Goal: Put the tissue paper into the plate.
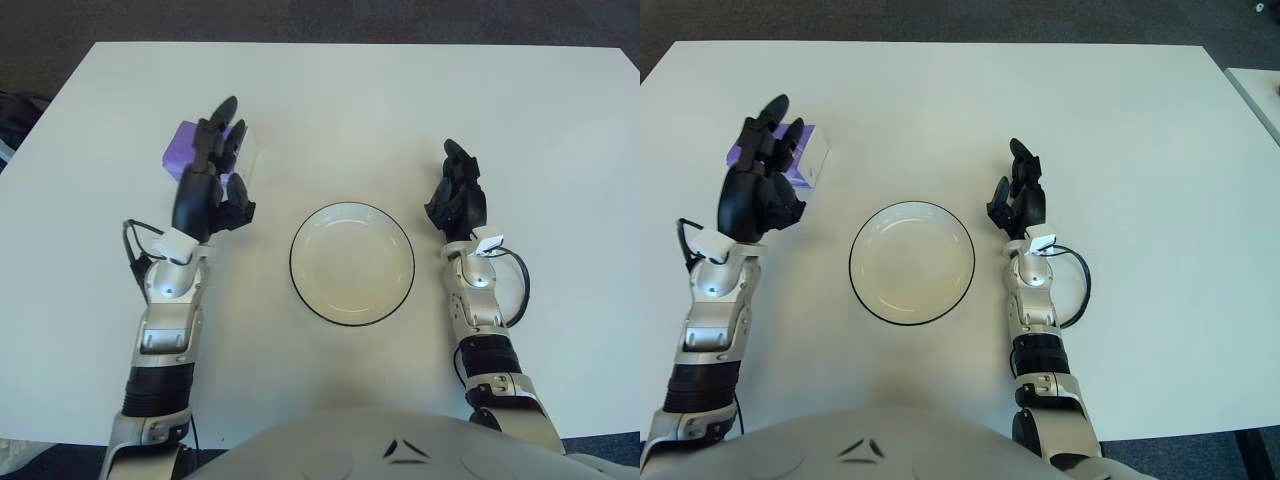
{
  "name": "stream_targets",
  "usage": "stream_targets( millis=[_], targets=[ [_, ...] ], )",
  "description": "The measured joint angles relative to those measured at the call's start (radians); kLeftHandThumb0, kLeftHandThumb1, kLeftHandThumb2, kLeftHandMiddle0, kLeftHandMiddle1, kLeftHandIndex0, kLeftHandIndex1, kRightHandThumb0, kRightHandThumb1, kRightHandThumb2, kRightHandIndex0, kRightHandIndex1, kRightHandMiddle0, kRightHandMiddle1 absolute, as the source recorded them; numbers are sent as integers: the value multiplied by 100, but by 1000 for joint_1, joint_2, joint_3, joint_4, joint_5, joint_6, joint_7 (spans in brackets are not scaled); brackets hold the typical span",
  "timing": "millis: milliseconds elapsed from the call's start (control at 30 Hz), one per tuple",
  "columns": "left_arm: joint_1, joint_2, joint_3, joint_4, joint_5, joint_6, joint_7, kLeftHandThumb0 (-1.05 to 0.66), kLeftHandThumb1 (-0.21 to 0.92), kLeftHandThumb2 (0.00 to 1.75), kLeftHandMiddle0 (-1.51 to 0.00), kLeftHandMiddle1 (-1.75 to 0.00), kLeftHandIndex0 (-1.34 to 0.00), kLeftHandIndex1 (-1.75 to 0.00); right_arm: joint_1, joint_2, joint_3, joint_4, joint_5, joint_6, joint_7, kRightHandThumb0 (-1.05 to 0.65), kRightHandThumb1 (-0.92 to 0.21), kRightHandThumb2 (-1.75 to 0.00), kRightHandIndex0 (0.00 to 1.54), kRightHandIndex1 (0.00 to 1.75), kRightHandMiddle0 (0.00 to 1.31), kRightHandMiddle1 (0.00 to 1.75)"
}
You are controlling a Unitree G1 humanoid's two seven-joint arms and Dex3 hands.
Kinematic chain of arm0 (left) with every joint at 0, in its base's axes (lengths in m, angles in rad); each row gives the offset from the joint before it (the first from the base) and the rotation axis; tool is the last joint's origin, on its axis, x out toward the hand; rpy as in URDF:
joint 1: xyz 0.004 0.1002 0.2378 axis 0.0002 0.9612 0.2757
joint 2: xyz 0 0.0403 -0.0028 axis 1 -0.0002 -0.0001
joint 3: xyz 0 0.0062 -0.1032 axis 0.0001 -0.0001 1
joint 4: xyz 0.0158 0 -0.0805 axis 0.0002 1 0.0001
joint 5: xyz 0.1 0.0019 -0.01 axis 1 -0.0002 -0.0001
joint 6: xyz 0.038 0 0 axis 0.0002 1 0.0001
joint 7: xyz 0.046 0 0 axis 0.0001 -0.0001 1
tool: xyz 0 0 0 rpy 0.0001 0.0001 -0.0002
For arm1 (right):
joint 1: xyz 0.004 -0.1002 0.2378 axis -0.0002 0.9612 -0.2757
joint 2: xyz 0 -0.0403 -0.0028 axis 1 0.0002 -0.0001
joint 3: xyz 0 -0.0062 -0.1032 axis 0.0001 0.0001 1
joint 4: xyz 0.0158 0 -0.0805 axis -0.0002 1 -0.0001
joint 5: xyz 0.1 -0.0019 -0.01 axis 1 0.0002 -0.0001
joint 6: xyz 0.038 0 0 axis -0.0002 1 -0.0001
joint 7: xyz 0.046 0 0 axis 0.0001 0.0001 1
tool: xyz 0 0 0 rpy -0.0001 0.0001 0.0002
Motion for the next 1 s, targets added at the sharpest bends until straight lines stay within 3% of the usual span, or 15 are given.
stream_targets(
  millis=[100,233,333,667,800,1000],
  targets=[
    [-24,21,22,44,55,-68,17,-87,92,102,-26,-1,0,-33,-6,1,0,10,-1,-2,-2,-69,-92,-88,21,1,0,54],
    [-57,49,45,85,223,-145,99,-88,92,103,-30,-3,0,-48,-17,4,0,20,0,-5,-4,-68,-92,-88,21,1,0,54],
    [-84,73,65,89,320,-151,147,-88,92,103,-32,-3,0,-53,-25,5,0,27,0,-7,-6,-68,-92,-88,21,1,0,54],
    [-127,188,142,89,471,-151,225,-87,92,101,-36,-5,0,-60,-38,8,-1,46,0,-12,-9,-69,-92,-87,20,0,0,53],
    [-121,269,164,79,472,-112,167,-83,92,89,-31,-2,0,-54,-53,10,-2,63,0,-14,-9,-70,-92,-87,20,0,0,53],
    [-189,470,164,117,473,-44,-8,-81,92,78,-22,0,0,-41,-72,10,-4,86,0,-21,-8,-70,-92,-87,20,0,0,52]
  ],
)
